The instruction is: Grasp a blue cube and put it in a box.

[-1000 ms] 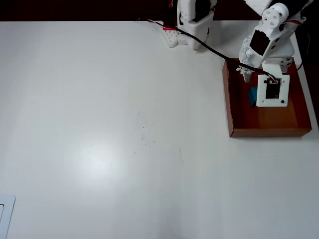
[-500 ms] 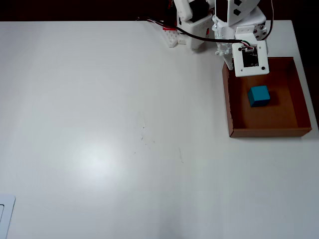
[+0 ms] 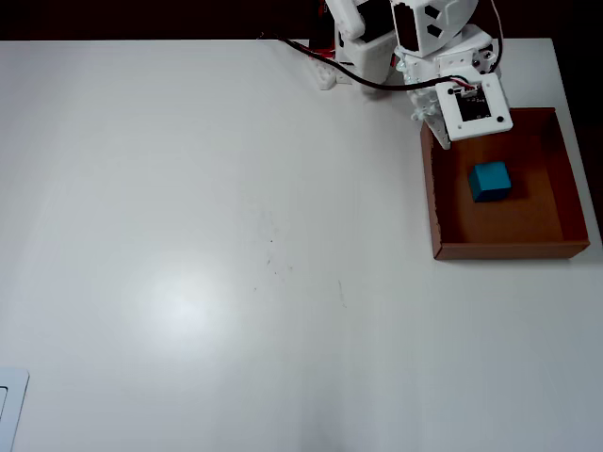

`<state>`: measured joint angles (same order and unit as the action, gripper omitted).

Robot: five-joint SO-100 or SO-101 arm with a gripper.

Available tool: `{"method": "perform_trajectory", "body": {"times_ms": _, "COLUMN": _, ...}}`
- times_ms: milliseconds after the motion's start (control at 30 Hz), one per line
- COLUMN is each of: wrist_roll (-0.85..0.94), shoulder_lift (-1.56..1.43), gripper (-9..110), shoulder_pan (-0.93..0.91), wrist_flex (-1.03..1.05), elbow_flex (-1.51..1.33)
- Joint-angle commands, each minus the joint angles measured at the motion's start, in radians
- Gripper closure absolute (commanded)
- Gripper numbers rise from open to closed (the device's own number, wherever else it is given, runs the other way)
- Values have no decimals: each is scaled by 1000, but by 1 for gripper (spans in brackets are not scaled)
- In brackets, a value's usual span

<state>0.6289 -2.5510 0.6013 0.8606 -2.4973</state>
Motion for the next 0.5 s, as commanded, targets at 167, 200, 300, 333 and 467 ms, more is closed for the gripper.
{"method": "perform_trajectory", "body": {"times_ms": 167, "wrist_roll": 9, "shoulder_lift": -166, "gripper": 74, "shoulder_pan": 11, "wrist_flex": -118, "elbow_flex": -149}}
{"method": "perform_trajectory", "body": {"times_ms": 200, "wrist_roll": 0, "shoulder_lift": -195, "gripper": 76, "shoulder_pan": 11, "wrist_flex": -152, "elbow_flex": -184}}
{"method": "perform_trajectory", "body": {"times_ms": 300, "wrist_roll": 0, "shoulder_lift": -287, "gripper": 78, "shoulder_pan": 17, "wrist_flex": -227, "elbow_flex": -282}}
{"method": "perform_trajectory", "body": {"times_ms": 333, "wrist_roll": 0, "shoulder_lift": -314, "gripper": 78, "shoulder_pan": 20, "wrist_flex": -230, "elbow_flex": -301}}
{"method": "perform_trajectory", "body": {"times_ms": 467, "wrist_roll": -3, "shoulder_lift": -362, "gripper": 78, "shoulder_pan": 43, "wrist_flex": -184, "elbow_flex": -305}}
